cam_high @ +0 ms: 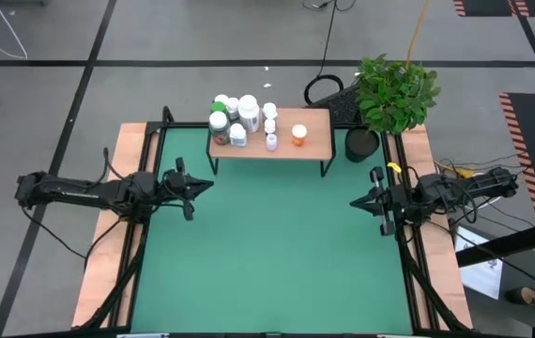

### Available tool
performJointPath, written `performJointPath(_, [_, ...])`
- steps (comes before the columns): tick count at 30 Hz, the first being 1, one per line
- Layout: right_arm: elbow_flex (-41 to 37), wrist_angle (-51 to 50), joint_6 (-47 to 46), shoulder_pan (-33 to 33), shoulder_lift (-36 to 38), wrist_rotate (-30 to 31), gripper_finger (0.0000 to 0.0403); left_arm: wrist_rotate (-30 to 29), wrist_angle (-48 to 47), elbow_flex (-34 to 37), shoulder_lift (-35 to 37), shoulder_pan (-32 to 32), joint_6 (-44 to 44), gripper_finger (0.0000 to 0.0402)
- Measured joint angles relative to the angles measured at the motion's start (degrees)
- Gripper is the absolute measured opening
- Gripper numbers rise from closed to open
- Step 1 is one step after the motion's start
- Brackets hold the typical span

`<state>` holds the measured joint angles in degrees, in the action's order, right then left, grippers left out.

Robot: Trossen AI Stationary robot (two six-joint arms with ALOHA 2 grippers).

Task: Pick and place medicine bottles onto shelf by color
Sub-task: Return to Home Position

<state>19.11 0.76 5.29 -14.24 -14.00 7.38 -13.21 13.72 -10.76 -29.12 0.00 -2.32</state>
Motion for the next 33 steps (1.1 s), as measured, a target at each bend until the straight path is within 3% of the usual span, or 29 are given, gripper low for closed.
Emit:
performJointPath(7, [-4.1, -1.2, -1.5, 0.0, 6.8, -0.1, 0.0000, 0.6, 0.8, 4.3, 7.0, 2.8, 1.0, 0.0016])
performJointPath(12, [-4.9, -5.7, -1.7, 0.0, 11.5, -0.1, 0.0000, 1.3, -5.0, 5.0, 12.3, 3.4, 1.6, 0.0004])
performJointPath(18, [-5.1, -10.3, -3.2, 0.0, 13.8, -0.3, 0.0000, 1.4, -9.2, 5.7, 17.3, 3.4, 2.8, 0.0021])
performJointPath(28, [-9.3, -8.4, -6.6, 0.0, 13.9, -3.5, 0.0000, 2.3, -11.0, 10.1, 23.2, 3.2, 5.0, 0.0026])
performJointPath(33, [-14.4, 1.2, -6.2, 0.0, 13.9, -6.2, 0.0000, 3.3, -11.0, 10.1, 24.1, 3.2, 4.3, 0.0026])
